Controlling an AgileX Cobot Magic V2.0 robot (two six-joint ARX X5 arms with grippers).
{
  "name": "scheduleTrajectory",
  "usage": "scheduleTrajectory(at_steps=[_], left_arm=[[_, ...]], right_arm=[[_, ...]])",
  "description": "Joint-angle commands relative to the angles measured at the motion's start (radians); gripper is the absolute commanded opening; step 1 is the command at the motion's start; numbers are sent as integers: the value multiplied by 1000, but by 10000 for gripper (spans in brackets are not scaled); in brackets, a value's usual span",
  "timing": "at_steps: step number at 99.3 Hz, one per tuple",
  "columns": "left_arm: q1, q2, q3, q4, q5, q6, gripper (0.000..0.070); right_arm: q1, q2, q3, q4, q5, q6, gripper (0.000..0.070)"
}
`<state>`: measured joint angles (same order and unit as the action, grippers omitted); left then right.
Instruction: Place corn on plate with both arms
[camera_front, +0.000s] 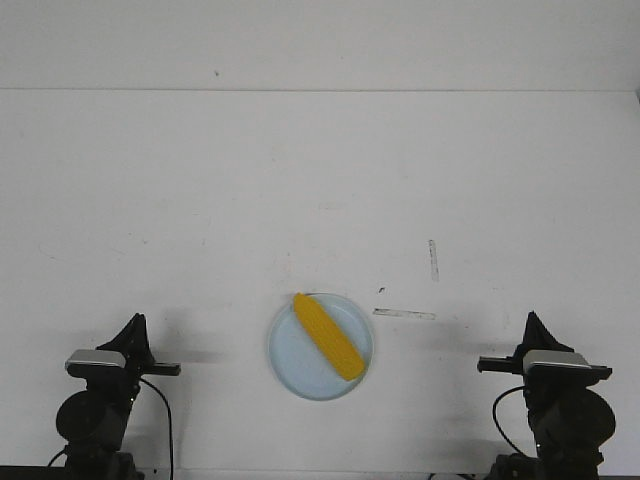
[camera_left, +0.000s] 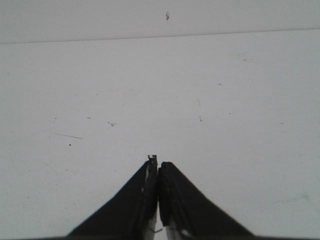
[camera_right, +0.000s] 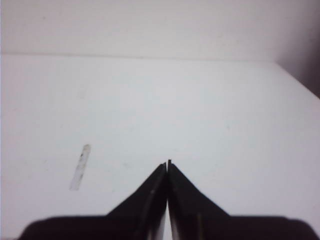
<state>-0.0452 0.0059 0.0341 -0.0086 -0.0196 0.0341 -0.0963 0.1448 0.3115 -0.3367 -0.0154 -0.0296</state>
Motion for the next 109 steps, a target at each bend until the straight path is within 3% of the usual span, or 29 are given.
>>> scheduleTrajectory(at_steps=[1,24,37,109], left_arm=[[1,-3,-21,10,4,-5,0],[1,-3,-21,10,4,-5,0],[0,0,-20,8,4,-5,0],[0,-2,-20,10,4,-5,0]], right_arm=[[-1,-23,-50,59,-7,-1,0],[1,-144,-299,326,-14,36,0],[26,-144,-299,251,-3,34,0],[45,-144,-299,291,-4,13,0]])
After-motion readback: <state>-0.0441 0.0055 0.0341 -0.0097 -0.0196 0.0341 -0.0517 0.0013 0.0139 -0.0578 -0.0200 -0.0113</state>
